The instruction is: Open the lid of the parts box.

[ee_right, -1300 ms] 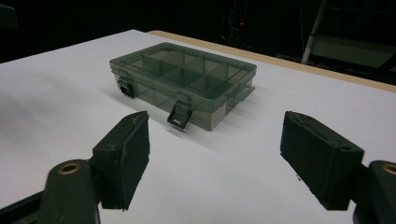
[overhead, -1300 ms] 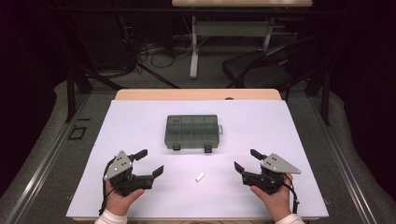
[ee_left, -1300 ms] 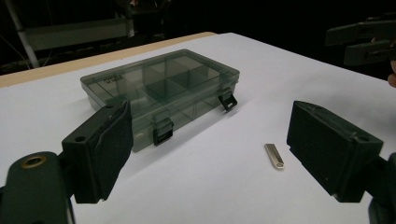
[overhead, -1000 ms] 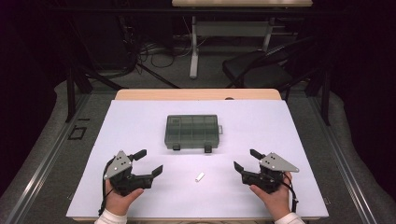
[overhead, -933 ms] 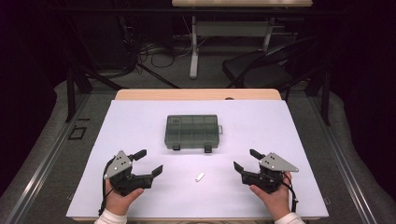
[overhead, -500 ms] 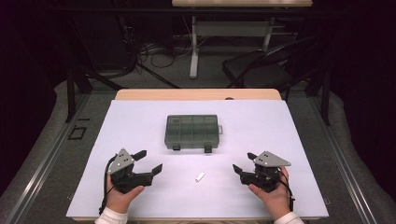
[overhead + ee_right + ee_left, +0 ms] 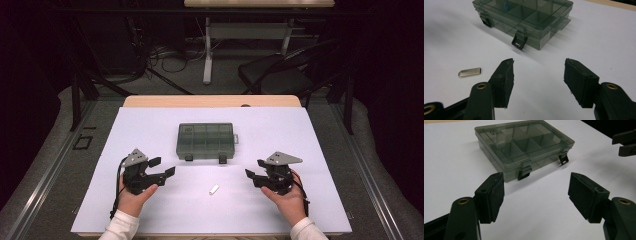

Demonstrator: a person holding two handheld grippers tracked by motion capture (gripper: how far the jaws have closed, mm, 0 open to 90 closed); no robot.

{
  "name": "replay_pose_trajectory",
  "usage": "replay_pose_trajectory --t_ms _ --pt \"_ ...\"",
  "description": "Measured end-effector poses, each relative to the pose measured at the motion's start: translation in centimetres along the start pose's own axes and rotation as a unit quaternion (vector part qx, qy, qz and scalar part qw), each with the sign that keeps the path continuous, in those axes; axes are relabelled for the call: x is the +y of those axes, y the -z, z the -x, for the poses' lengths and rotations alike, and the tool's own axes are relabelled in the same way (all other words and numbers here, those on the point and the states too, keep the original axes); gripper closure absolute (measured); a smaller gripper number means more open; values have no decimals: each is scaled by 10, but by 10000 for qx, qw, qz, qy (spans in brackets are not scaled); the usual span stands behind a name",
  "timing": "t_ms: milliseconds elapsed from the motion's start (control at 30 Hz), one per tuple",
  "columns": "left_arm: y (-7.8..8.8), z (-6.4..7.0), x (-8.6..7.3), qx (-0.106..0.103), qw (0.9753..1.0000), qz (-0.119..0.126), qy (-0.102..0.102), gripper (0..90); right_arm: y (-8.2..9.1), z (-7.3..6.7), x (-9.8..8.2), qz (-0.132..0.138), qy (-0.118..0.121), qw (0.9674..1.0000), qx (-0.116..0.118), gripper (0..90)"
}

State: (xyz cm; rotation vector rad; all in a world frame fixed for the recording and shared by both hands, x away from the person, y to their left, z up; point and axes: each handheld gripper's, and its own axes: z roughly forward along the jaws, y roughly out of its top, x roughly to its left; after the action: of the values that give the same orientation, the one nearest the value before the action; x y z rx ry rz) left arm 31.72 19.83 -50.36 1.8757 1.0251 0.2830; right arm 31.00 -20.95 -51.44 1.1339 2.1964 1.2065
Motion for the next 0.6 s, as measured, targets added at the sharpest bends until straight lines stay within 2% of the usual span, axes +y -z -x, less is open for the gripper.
replay_pose_trajectory --t_ms 67,100,133,167,333,433,500,600 --pt "-4 -1 7 -11 10000 -86 2 304 -5 2 6 -12 38 10000 -62 418" --pt "-9 -2 14 8 9999 -163 28 308 -10 3 12 -54 -40 10000 -46 421" --pt "-9 -2 14 8 9999 -163 28 313 -10 3 12 -54 -40 10000 -46 421" --pt "-12 -2 18 26 9998 -193 30 313 -14 5 17 -136 -125 9998 30 426" --pt "-26 -5 33 129 9991 -390 137 335 -28 7 28 -300 -193 9991 210 431" --pt "-33 -9 40 151 9987 -448 185 347 -40 7 35 -313 -152 9992 172 429" --pt "-36 -13 45 139 9985 -498 197 351 -43 7 37 -330 -165 9992 150 429" --pt "-43 -18 51 175 9982 -549 150 392 -51 6 46 -341 -155 9992 132 442"
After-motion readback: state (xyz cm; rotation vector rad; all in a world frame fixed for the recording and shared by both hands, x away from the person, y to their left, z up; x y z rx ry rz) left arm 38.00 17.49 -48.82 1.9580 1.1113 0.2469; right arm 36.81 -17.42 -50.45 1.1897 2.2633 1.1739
